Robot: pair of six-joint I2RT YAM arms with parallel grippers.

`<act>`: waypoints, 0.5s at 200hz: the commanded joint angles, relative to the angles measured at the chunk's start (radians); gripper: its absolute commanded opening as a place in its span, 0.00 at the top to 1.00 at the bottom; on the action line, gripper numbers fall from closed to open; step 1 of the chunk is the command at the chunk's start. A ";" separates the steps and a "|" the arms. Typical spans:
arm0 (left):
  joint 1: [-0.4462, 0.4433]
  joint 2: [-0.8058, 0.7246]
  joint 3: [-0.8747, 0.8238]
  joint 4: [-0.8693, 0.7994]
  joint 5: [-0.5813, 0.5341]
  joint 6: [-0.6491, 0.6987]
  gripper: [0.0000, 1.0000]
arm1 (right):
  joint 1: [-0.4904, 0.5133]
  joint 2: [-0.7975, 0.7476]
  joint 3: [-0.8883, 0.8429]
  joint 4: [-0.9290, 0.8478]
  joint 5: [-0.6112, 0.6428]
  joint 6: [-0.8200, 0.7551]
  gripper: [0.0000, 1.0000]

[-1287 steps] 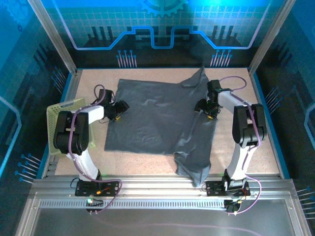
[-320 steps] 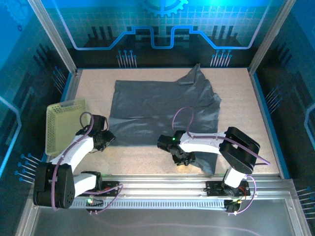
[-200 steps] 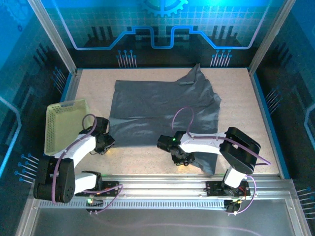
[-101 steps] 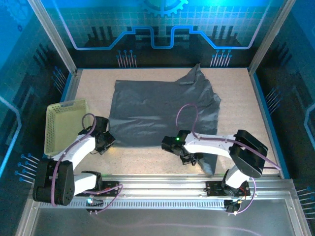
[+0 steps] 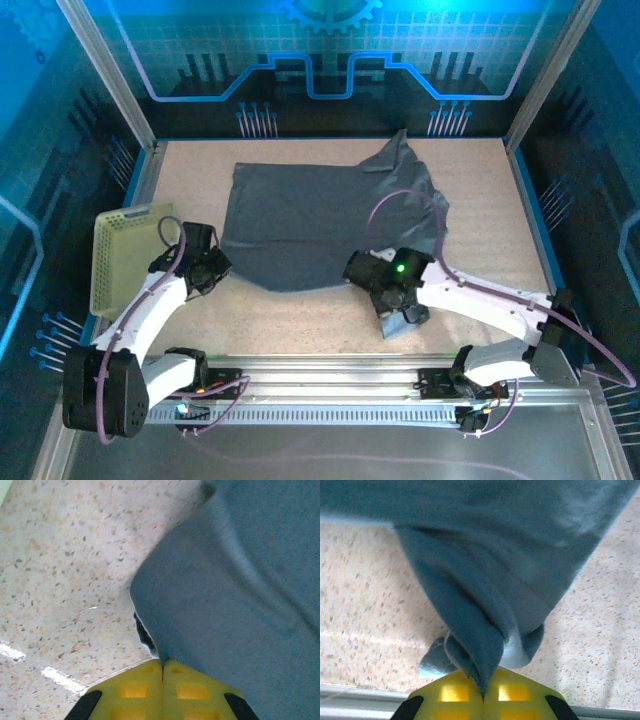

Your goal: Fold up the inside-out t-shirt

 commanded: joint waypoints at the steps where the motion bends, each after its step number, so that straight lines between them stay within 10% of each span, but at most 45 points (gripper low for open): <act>1: -0.006 -0.001 0.063 -0.016 -0.015 0.014 1.00 | -0.130 -0.024 0.059 -0.022 0.005 -0.159 1.00; 100: 0.011 0.327 0.284 0.090 -0.069 0.027 1.00 | -0.424 0.341 0.386 0.104 0.131 -0.525 1.00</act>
